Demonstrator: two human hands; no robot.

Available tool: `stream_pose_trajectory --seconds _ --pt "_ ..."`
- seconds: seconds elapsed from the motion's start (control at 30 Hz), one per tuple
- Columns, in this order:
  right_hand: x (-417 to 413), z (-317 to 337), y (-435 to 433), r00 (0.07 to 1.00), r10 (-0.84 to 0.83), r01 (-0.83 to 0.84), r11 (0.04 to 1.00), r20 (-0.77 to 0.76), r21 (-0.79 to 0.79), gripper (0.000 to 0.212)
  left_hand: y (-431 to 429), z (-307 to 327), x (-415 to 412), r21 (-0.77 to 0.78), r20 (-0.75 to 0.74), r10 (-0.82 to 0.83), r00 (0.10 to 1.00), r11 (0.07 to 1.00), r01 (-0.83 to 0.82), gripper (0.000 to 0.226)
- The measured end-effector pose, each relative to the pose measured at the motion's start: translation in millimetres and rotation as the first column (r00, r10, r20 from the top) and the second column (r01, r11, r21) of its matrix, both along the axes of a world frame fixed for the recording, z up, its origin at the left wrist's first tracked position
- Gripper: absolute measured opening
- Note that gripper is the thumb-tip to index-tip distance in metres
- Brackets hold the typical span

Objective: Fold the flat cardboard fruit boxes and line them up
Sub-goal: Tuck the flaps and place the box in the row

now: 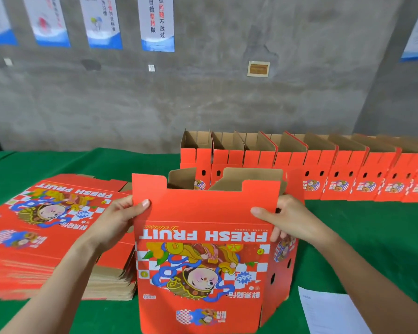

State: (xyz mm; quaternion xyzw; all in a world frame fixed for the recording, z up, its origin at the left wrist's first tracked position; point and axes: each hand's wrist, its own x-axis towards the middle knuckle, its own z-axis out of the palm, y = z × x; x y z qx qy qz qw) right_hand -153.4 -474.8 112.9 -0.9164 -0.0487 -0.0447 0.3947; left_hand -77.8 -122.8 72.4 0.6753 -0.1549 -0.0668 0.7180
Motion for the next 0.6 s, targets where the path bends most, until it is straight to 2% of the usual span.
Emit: stream_pose_trajectory --seconds 0.07,0.13,0.2,0.27,0.33,0.43,0.53,0.6 --pt "-3.0 -0.2 -7.1 0.999 0.001 -0.002 1.0 -0.049 -0.015 0.025 3.3 6.1 2.4 0.138 -0.065 -0.032 0.997 0.99 0.041 0.066" --pt "-6.1 -2.5 -10.5 0.997 0.009 -0.007 1.0 -0.082 0.014 0.041 4.8 13.4 6.3 0.238 -0.122 0.038 0.992 0.971 -0.008 0.086" --pt "-7.9 -5.5 -11.7 0.997 0.011 -0.008 0.999 -0.075 0.032 0.054 4.2 18.5 10.5 0.196 -0.198 -0.012 0.98 0.979 0.051 0.098" --pt "-9.4 -8.6 -13.3 0.999 -0.011 0.012 1.0 -0.046 0.026 0.074 -1.9 24.0 8.9 0.069 -0.269 -0.137 0.953 0.984 0.161 0.079" --pt "-10.7 -13.3 -18.8 0.999 -0.036 0.036 0.998 -0.006 0.052 0.086 -7.0 24.1 9.7 0.139 -0.226 -0.111 0.968 0.98 0.145 0.056" --pt "-16.8 -18.9 -26.7 0.992 -0.085 0.072 0.988 0.092 0.134 0.083 -11.2 24.8 11.8 0.244 -0.141 -0.081 0.987 0.963 0.113 0.034" --pt "-23.4 -23.2 -33.0 0.976 -0.129 0.091 0.974 0.178 0.207 0.075 -16.5 33.4 11.0 0.364 -0.088 -0.133 0.987 0.918 0.156 0.036" --pt "-28.3 -25.4 -36.6 0.967 -0.134 0.085 0.971 0.216 0.225 0.074 -22.7 39.8 9.6 0.437 -0.022 -0.142 0.99 0.889 0.138 0.024"
